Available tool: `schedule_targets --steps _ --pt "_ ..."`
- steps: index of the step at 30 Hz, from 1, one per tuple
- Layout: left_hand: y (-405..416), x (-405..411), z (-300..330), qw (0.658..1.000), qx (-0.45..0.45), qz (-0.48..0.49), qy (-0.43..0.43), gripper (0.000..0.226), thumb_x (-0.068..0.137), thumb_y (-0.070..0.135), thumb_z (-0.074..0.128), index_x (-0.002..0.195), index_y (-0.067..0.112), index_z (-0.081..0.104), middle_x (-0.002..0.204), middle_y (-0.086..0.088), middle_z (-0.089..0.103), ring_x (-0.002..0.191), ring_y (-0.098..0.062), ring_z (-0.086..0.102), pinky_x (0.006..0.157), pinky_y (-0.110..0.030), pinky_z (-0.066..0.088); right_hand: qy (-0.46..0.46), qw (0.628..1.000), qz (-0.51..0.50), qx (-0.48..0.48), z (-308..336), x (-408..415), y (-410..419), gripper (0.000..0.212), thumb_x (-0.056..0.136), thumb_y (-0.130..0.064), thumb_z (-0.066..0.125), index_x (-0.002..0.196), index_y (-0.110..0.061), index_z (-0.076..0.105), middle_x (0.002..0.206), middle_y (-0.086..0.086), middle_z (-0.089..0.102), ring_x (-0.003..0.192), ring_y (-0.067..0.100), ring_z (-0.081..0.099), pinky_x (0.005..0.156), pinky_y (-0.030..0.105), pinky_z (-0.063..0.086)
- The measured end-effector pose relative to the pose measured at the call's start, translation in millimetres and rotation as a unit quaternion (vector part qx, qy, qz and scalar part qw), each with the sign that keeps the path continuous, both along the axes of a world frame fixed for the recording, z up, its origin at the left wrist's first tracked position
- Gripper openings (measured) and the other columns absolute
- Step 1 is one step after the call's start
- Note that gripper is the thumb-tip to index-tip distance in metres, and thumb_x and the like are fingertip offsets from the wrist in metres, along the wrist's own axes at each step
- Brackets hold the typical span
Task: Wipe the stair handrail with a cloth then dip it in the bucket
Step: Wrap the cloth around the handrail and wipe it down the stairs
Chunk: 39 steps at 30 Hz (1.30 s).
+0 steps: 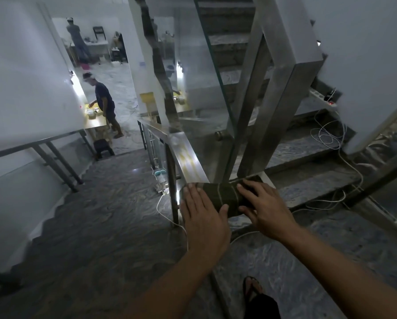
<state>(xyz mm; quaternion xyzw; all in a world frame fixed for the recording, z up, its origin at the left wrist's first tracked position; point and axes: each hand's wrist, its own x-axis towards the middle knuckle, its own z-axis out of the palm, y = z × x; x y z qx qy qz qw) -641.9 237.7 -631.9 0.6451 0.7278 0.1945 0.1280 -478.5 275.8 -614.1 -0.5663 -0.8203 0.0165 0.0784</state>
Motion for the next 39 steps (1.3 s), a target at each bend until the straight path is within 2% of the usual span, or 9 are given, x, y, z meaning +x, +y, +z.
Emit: schedule_targets --steps 5,10,13,17,23,25,27,30,39 --pt "28.1 -25.3 -0.7 0.998 0.021 -0.047 0.030 0.081 0.087 0.049 0.005 0.149 -0.002 0.017 0.159 -0.022 0.008 0.149 -0.034 0.000 0.121 -0.049 0.001 0.054 0.997 0.052 0.012 0.7 -10.0 -4.9 0.051 0.084 -0.037 0.058 0.127 -0.011 0.057 0.131 0.012 0.055 0.122 0.023 0.047 0.101 0.034 0.041" --pt "58.3 -53.0 8.4 0.992 -0.024 -0.101 0.072 0.081 0.080 0.044 0.003 0.152 0.008 0.009 0.162 -0.011 0.001 0.149 -0.027 -0.010 0.117 -0.054 -0.012 0.060 0.998 0.010 0.012 -11.9 -46.5 -23.8 0.053 0.091 -0.044 0.040 0.134 -0.015 0.050 0.137 0.010 0.052 0.124 0.024 0.046 0.106 0.037 0.033" --pt "77.9 -66.3 8.0 0.987 -0.044 -0.133 0.084 0.074 0.084 0.041 0.013 0.153 0.016 0.007 0.163 -0.007 -0.006 0.149 -0.022 -0.014 0.114 -0.050 -0.016 0.021 0.998 -0.035 0.038 -11.0 -70.4 -31.0 0.049 0.091 -0.044 0.037 0.128 -0.017 0.054 0.124 0.008 0.061 0.108 0.023 0.057 0.092 0.039 0.046" --pt "106.2 -83.9 8.0 0.976 -0.063 -0.186 0.097 0.071 0.085 0.042 0.013 0.153 0.021 0.008 0.163 -0.004 -0.007 0.148 -0.018 -0.013 0.114 -0.052 -0.017 0.022 0.995 -0.079 0.054 -5.5 -92.8 -27.1 0.047 0.089 -0.048 0.036 0.116 -0.018 0.061 0.105 0.005 0.064 0.094 0.021 0.059 0.079 0.036 0.050" --pt "141.2 -95.1 12.5 0.961 -0.092 -0.239 0.104 0.071 0.084 0.043 0.011 0.153 0.025 0.007 0.163 0.000 -0.007 0.148 -0.014 -0.013 0.112 -0.053 -0.019 0.076 0.988 -0.128 0.042 -9.1 -125.2 -19.5 0.049 0.091 -0.042 0.037 0.119 -0.011 0.062 0.131 0.015 0.057 0.118 0.028 0.056 0.098 0.041 0.044" --pt "149.3 -98.5 9.1 0.960 -0.080 -0.245 0.114 0.070 0.085 0.043 0.009 0.153 0.026 0.006 0.163 0.000 -0.009 0.148 -0.016 -0.017 0.112 -0.056 -0.018 0.053 0.988 -0.140 0.045 -17.0 -141.0 -17.1 0.052 0.088 -0.039 0.041 0.122 -0.005 0.059 0.133 0.019 0.056 0.122 0.033 0.056 0.102 0.044 0.040" --pt "156.5 -102.5 5.0 0.961 -0.057 -0.242 0.125 0.068 0.086 0.044 0.008 0.153 0.029 0.006 0.162 -0.002 -0.012 0.147 -0.022 -0.021 0.114 -0.058 -0.016 0.028 0.989 -0.142 0.044 -25.0 -155.4 -13.7 0.058 0.082 -0.033 0.058 0.128 0.002 0.053 0.137 0.025 0.051 0.127 0.038 0.050 0.104 0.049 0.034" --pt "171.4 -109.9 2.9 0.957 -0.047 -0.250 0.141 0.067 0.087 0.045 0.007 0.152 0.031 0.008 0.162 -0.004 -0.012 0.147 -0.025 -0.021 0.117 -0.056 -0.010 0.004 0.987 -0.159 0.012 -27.2 -168.8 -5.1 0.077 0.067 -0.029 0.077 0.131 0.006 0.050 0.137 0.029 0.049 0.127 0.042 0.048 0.105 0.053 0.038" --pt "216.2 -125.9 9.0 0.957 -0.048 -0.256 0.130 0.073 0.085 0.047 0.011 0.152 0.019 0.014 0.163 -0.006 0.005 0.149 -0.025 -0.007 0.120 -0.053 -0.002 0.010 0.989 -0.146 0.020 -30.4 -182.4 40.7 0.078 0.063 -0.031 0.080 0.127 0.006 0.054 0.133 0.029 0.054 0.124 0.041 0.052 0.103 0.052 0.042"
